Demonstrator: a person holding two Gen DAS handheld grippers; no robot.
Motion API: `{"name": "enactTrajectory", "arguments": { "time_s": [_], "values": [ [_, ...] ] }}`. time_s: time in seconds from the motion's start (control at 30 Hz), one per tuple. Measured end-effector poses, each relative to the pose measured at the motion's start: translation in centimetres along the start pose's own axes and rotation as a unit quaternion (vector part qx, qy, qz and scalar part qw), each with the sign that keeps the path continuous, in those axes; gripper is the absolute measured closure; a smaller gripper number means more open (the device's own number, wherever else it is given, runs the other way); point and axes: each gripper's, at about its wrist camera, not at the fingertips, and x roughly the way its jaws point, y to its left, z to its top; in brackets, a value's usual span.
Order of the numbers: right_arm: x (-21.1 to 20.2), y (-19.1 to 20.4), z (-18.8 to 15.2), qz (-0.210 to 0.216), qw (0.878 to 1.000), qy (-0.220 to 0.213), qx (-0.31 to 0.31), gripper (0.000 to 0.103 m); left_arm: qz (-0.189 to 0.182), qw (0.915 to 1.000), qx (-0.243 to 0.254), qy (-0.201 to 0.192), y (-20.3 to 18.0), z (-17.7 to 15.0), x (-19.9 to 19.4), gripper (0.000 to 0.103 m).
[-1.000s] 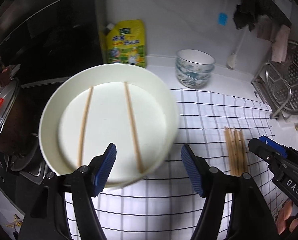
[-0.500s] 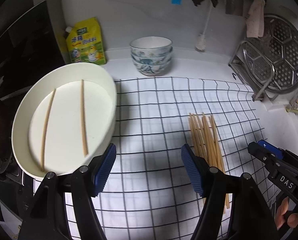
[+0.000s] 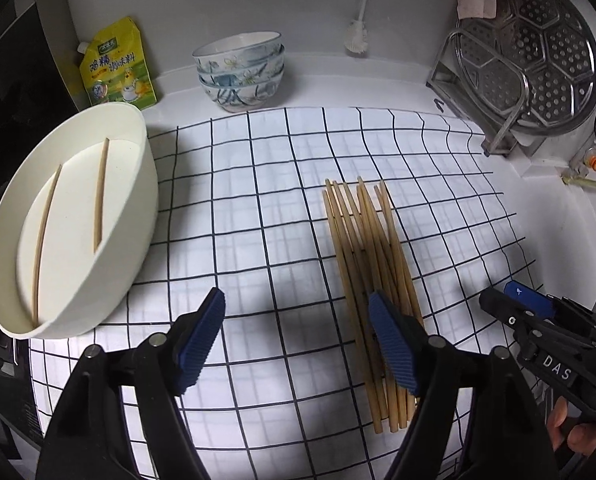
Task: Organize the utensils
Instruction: 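Move both open tools back over the chopstick row, then close the left tool on one chopstick while the right tool grasps another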
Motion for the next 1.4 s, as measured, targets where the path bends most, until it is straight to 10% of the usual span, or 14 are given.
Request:
{"name": "enactTrajectory", "arguments": {
  "time_s": [1.4],
  "values": [
    [3.8, -0.4, -2.1, -0.054, 0.997, 0.021, -0.053, 0.051, 0.023, 0.9989, 0.001, 0.04, -1.3, -3.1, 5.2, 0.022]
  ]
}}
